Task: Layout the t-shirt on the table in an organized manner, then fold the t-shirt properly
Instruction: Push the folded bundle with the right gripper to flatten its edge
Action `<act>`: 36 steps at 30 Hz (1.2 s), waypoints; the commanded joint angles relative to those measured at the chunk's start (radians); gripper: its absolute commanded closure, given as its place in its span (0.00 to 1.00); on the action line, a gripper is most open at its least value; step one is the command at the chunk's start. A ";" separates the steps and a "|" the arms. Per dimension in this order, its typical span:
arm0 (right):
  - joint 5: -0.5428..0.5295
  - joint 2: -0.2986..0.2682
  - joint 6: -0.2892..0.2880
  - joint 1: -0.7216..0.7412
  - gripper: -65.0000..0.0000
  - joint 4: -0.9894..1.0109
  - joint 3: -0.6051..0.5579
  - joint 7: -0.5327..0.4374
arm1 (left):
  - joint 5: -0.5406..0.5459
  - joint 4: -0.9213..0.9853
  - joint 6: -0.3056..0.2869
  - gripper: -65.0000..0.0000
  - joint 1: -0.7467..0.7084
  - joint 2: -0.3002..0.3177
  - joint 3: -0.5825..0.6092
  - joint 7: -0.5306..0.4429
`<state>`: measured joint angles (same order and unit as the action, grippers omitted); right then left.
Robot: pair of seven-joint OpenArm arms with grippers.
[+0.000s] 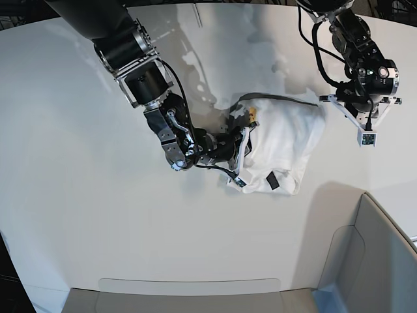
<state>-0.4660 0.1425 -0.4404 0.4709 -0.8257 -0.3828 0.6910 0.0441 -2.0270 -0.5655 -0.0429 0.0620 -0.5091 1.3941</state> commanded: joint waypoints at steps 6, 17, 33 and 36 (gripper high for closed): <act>-0.009 0.015 -0.001 0.065 1.00 0.003 -0.120 -0.118 | -0.005 -0.016 -0.001 1.00 0.002 0.008 -0.001 -0.006; -0.273 -0.106 0.090 -0.005 1.00 -0.238 -0.183 -0.072 | -0.005 -0.016 -0.001 1.00 -0.005 0.034 -0.003 -0.017; -0.271 -0.551 0.254 -0.516 1.00 -1.049 0.114 -0.018 | -0.003 -0.016 -0.015 1.00 0.011 0.069 0.000 -0.054; -0.271 -0.581 0.254 -0.651 1.00 -1.119 0.215 -0.018 | -0.005 -0.016 -0.098 1.00 -0.030 0.068 -0.020 -0.083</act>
<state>-0.7269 -0.4290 -0.1795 -0.1875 -1.9251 -0.1753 0.6991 0.0452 -2.0274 -0.6716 -0.0681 0.1226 -0.5201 1.3125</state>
